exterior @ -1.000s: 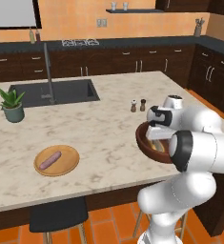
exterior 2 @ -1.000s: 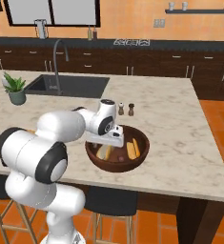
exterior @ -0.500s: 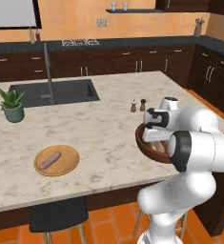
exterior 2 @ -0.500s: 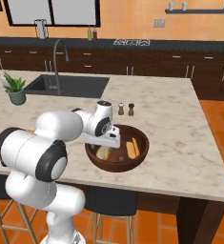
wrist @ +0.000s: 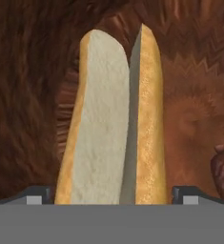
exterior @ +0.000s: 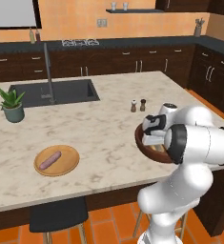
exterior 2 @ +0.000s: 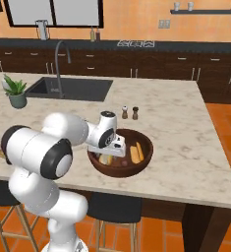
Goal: Place one bun and one sausage from the bowl on each plate.
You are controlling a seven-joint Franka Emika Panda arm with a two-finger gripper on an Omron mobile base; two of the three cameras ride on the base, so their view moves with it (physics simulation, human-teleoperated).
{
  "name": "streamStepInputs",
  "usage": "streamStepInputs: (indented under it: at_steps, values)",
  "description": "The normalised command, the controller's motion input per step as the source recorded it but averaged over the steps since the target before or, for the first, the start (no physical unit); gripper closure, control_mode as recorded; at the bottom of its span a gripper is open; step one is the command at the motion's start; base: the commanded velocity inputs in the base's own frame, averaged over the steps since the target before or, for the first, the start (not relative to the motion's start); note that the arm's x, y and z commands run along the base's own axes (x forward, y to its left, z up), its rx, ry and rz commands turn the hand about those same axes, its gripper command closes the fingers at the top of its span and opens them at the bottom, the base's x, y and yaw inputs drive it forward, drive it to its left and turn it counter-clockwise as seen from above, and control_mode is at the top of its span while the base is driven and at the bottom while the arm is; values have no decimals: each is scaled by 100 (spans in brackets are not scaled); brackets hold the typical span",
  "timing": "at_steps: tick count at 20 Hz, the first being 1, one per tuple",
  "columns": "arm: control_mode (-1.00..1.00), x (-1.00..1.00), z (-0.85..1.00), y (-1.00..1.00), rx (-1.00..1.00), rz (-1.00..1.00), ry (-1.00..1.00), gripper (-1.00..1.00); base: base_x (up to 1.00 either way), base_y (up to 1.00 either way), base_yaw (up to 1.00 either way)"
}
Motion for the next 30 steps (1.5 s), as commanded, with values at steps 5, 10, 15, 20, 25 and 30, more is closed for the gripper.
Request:
streamStepInputs:
  at_steps: [5,10,15,20,25,30]
  values:
    - [-100,3,-19,-8,0,-3,0,100,0,0,0]
    - [-100,-12,45,-16,1,-4,-3,100,0,0,0]
    - [-100,-64,100,10,5,-10,-14,100,0,0,0]
    - [-100,-75,100,90,2,-14,0,100,0,0,0]
    - [-100,-20,81,100,0,-1,10,100,0,0,0]
    - [-100,3,10,100,-1,0,10,100,0,0,0]
